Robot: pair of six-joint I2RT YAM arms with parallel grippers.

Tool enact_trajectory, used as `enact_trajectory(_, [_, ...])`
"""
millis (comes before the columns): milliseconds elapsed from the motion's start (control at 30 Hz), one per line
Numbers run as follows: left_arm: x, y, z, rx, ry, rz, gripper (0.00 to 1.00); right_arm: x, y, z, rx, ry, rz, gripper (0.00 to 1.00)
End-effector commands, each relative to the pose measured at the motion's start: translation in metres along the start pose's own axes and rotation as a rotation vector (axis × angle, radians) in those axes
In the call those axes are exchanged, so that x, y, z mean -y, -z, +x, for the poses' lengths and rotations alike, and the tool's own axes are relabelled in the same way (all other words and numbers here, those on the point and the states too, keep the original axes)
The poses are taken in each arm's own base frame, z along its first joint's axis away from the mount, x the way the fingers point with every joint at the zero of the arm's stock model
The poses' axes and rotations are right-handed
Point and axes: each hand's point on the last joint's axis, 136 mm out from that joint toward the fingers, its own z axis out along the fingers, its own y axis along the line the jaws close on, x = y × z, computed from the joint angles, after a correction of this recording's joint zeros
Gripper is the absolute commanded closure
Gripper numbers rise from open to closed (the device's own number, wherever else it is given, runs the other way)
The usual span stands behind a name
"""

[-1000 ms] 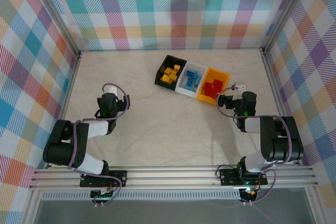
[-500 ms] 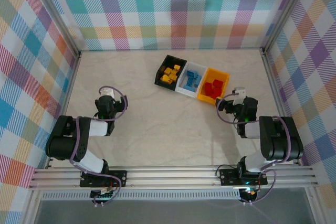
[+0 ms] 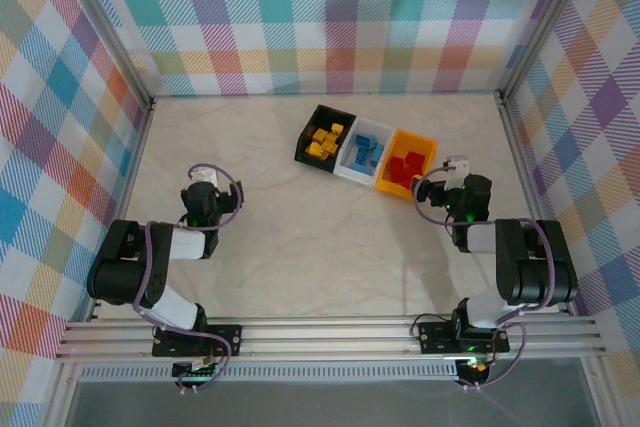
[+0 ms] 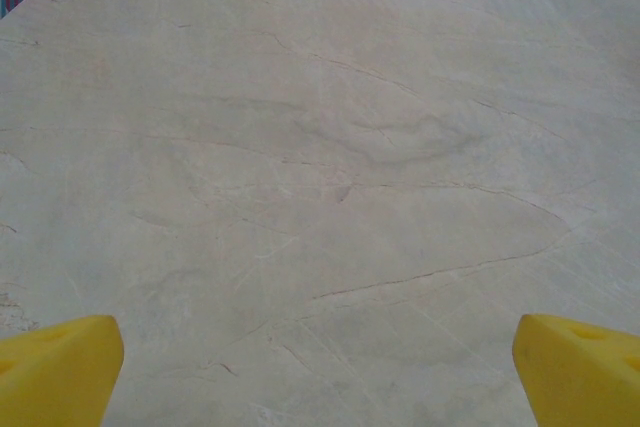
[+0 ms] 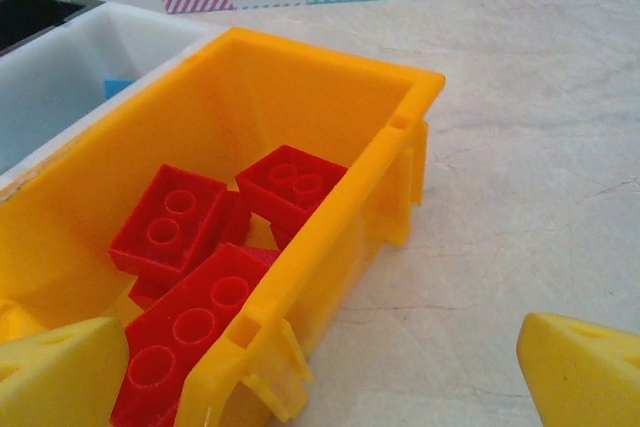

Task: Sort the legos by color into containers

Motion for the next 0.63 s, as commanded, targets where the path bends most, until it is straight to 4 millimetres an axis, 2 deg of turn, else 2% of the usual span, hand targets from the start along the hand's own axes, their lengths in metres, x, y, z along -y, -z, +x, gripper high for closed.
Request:
enact_trajectory(0, [0.0003,-0.0024,-0.0102,0.034,0.021,0.001,0.00,0.0015,-0.0017,-0.0001,-0.004,-0.004,0.011,0.00])
enact_trajectory(600, [0.0006,-0.0024,-0.0104,0.035,0.021,0.002,0.00,0.0007,-0.0026,-0.0004,-0.005,-0.002,0.013,0.00])
